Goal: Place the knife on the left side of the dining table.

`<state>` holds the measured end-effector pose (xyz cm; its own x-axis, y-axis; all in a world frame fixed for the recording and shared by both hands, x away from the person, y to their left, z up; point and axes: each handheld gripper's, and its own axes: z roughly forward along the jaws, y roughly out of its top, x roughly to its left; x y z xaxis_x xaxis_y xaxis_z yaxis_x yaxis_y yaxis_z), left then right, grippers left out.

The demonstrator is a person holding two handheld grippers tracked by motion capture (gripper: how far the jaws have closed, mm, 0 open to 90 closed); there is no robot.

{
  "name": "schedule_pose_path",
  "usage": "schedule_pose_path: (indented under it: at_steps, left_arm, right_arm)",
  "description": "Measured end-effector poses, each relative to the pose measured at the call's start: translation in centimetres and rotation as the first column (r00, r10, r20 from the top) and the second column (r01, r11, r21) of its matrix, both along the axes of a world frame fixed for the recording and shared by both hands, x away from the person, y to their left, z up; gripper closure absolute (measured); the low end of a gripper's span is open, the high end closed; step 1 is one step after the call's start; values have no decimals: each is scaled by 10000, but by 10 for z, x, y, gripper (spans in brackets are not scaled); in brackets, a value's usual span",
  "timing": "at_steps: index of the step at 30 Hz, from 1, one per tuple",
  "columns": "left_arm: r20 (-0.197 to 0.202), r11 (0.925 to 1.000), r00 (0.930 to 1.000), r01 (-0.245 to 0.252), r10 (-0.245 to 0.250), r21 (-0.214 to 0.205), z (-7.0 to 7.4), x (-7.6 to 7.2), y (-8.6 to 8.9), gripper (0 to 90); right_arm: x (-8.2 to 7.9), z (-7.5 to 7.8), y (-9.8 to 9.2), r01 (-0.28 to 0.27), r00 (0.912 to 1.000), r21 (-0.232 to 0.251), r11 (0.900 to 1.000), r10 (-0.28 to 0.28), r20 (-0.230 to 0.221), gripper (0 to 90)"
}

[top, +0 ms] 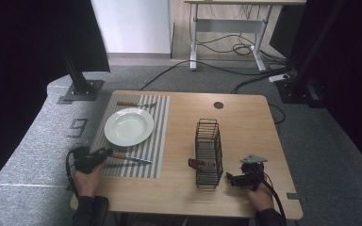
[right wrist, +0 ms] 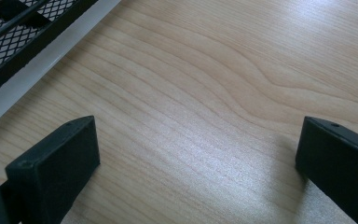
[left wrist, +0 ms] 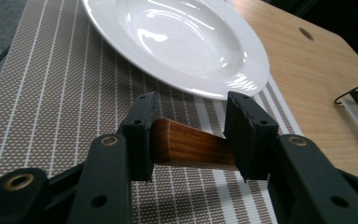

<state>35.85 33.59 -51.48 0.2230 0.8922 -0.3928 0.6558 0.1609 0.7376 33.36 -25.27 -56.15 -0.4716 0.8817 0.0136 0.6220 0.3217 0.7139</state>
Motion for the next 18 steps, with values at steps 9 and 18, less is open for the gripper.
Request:
schedule_pose_path:
  at_steps: [9,18]
  left_arm:
    - [-268,9996,9996,-51,58,272,-8,3,3,523]
    - [-971,9973,9952,-85,155,724,-25,5,7,510]
  right_arm:
    - [0,0,0,-2,10000,1,10000,2,1,0]
    - [0,0,0,-3,10000,-2,10000,3,2,0]
